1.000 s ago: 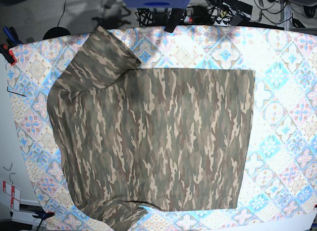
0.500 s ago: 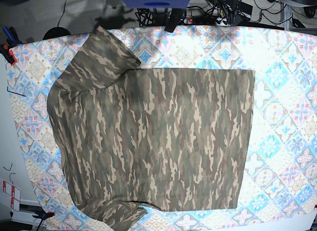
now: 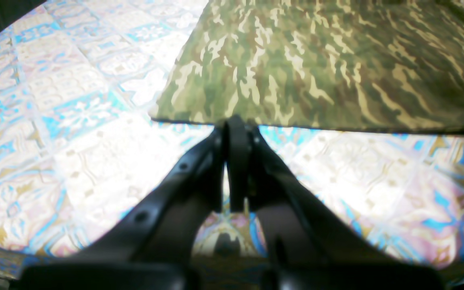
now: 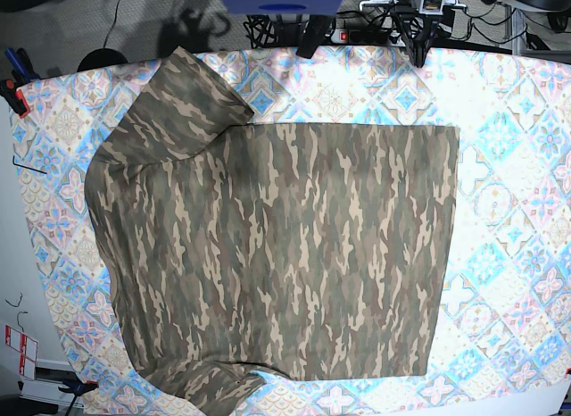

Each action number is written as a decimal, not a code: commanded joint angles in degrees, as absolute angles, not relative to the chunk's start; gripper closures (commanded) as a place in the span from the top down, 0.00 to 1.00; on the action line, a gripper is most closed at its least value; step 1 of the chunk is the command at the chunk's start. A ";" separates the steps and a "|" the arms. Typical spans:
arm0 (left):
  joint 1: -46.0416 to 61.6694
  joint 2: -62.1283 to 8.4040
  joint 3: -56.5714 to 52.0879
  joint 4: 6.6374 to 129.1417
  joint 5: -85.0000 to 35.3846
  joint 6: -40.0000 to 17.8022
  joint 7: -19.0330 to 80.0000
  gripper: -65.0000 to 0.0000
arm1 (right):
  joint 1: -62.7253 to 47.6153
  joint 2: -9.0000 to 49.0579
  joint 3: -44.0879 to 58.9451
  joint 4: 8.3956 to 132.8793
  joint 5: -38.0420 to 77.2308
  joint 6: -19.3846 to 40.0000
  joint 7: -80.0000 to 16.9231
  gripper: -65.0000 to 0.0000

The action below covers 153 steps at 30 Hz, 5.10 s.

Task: Fold the T-shirt properly
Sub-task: 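Lower both grippers onto the shirt's shoulder corners at the collar edge, then close both grippers on the shirt's shoulder corners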

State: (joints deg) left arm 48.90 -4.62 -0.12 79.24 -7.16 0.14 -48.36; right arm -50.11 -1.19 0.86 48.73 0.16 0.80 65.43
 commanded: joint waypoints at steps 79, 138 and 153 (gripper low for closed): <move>19.91 -21.85 -22.55 108.35 -36.26 -3.21 55.96 0.21 | -24.48 10.51 25.54 85.32 50.33 16.92 -45.67 0.35; 9.89 -21.85 -28.70 77.93 -25.19 -26.77 54.37 0.41 | -23.60 10.15 10.68 77.85 51.12 16.92 -49.45 0.55; 4.18 -20.88 -16.13 61.93 -25.80 -40.00 54.46 0.40 | -23.78 10.15 10.68 77.93 51.12 16.92 -49.80 0.55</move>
State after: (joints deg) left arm 2.81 -21.98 -16.91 62.52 -27.16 -38.50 47.99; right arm -22.87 11.57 12.73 78.76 52.93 17.37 -41.58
